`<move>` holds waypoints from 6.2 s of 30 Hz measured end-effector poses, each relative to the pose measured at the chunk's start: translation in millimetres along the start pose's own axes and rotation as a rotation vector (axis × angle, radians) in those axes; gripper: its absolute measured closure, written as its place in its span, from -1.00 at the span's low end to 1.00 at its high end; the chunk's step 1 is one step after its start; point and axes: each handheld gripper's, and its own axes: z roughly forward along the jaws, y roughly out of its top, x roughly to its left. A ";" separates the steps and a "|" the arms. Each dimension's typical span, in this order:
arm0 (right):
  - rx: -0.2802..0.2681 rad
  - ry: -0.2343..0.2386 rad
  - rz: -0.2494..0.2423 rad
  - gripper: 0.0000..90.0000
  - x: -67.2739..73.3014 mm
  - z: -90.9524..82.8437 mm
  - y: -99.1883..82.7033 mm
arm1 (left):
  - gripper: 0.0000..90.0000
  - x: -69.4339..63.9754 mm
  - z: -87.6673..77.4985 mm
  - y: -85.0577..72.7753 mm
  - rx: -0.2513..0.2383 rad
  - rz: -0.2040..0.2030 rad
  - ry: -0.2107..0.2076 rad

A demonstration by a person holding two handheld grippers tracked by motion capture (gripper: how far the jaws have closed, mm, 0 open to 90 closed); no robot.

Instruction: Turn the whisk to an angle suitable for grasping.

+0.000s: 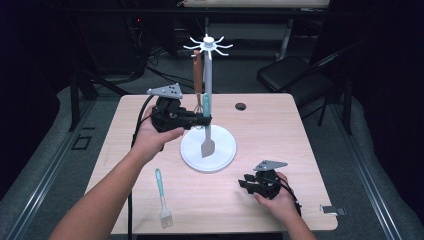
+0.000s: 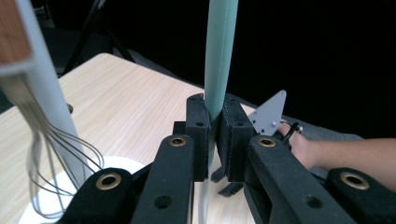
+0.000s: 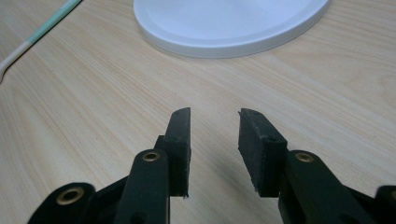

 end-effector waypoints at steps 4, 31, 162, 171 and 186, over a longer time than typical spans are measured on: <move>0.002 0.003 -0.001 0.43 -1.0 0.4 0.1 | 0.87 5.2 -3.8 15.8 -0.006 0.000 0.005; -0.003 0.011 -0.004 0.43 0.4 0.8 0.5 | 0.87 22.9 1.3 68.4 -0.021 -0.083 -0.004; -0.631 -0.071 -0.165 1.00 19.6 -114.3 296.2 | 0.34 10.5 -10.5 -221.5 0.006 -0.323 0.341; -0.646 -0.048 -0.185 1.00 30.5 -116.4 292.9 | 0.34 10.4 -9.8 -221.8 0.010 -0.323 0.341; -0.644 -0.031 -0.234 1.00 51.1 -116.1 291.4 | 0.35 11.4 -10.5 -222.8 0.015 -0.327 0.345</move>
